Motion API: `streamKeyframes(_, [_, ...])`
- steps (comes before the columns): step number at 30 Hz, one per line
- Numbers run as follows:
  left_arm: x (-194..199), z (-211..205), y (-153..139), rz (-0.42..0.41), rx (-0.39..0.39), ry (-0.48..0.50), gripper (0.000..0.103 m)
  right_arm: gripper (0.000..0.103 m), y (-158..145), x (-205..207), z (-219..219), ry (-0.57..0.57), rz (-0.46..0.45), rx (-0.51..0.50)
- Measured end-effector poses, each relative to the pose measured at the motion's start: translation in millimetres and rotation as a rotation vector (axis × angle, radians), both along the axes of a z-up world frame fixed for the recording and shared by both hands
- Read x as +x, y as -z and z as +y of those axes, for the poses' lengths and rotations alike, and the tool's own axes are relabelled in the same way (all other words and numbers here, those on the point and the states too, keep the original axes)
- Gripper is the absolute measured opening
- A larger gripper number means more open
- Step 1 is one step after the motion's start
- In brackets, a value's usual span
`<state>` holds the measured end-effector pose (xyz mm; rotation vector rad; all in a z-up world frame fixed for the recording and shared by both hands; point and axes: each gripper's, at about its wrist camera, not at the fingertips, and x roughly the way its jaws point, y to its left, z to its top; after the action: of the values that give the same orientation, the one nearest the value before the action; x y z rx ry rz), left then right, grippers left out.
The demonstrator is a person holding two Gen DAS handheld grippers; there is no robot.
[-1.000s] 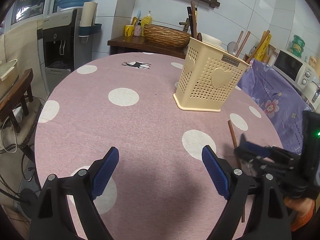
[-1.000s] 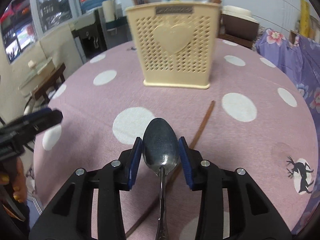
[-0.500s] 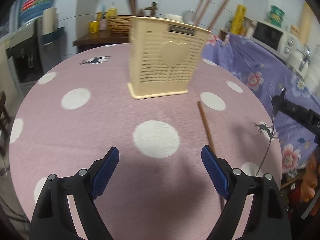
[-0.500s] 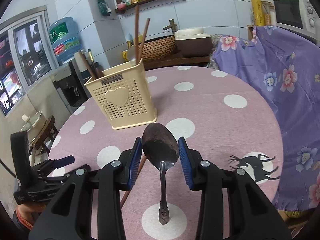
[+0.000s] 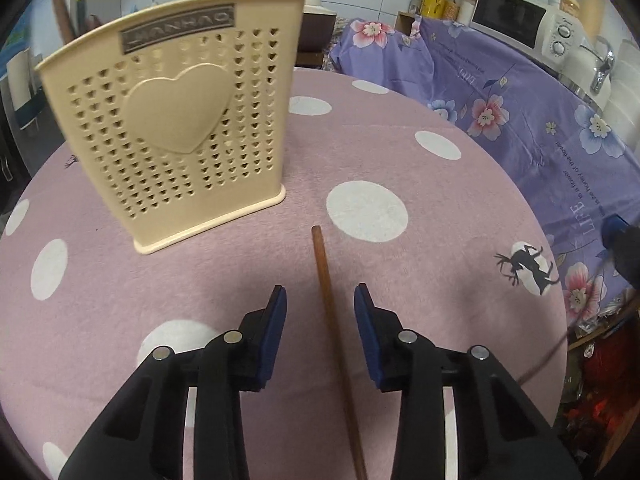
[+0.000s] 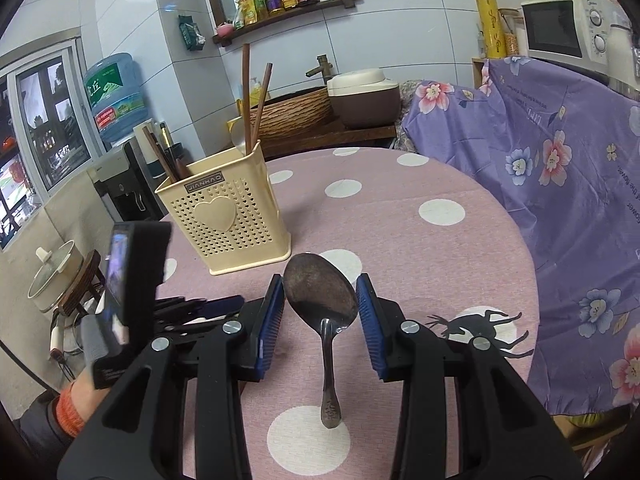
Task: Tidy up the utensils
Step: 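Grasp the last brown chopstick with left tool while right tool holds the spoon, then carry spoon and chopstick to the holder and drop both in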
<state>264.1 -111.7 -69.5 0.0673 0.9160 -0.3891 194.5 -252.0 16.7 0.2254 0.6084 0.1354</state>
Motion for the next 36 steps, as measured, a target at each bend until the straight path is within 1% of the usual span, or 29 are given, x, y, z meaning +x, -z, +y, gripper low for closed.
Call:
streamKeyframes(6, [10, -15, 9, 0.007, 0.029, -0.005, 0.036, 0.038, 1, -1, -3, 0.011, -0.001, 0.007])
streamKeyframes(9, [14, -17, 14, 0.023, 0.033, -0.011, 0.029, 0.038, 1, -1, -3, 0.011, -0.001, 0.006])
streamKeyframes(10, [14, -17, 14, 0.013, 0.038, -0.016, 0.025, 0.038, 1, -2, -3, 0.011, -0.002, 0.005])
streamKeyframes(17, [18, -19, 14, -0.007, 0.085, -0.033, 0.009, 0.038, 1, -2, -4, 0.014, -0.002, 0.003])
streamKeyframes(24, [19, -21, 13, -0.015, 0.082, -0.041, 0.008, 0.038, 1, -2, -6, 0.018, -0.001, 0.003])
streamKeyframes(26, [20, -18, 12, -0.005, 0.058, -0.042, 0.008, 0.038, 1, -2, -6, 0.02, -0.001, 0.001])
streamKeyframes(28, [17, -16, 6, -0.017, 0.038, -0.047, 0.008, 0.038, 0, -2, -5, 0.021, -0.001, 0.0])
streamKeyframes(30, [11, -11, -7, -0.045, 0.015, -0.05, 0.008, 0.038, 1, -2, -5, 0.021, -0.001, 0.0])
streamKeyframes(33, [-2, 0, -33, -0.095, -0.037, -0.046, 0.008, 0.038, 1, -2, -5, 0.02, -0.001, 0.001])
streamKeyframes(36, [-20, 22, -65, -0.16, -0.104, -0.05, 0.008, 0.038, 1, -2, -5, 0.016, 0.0, 0.006])
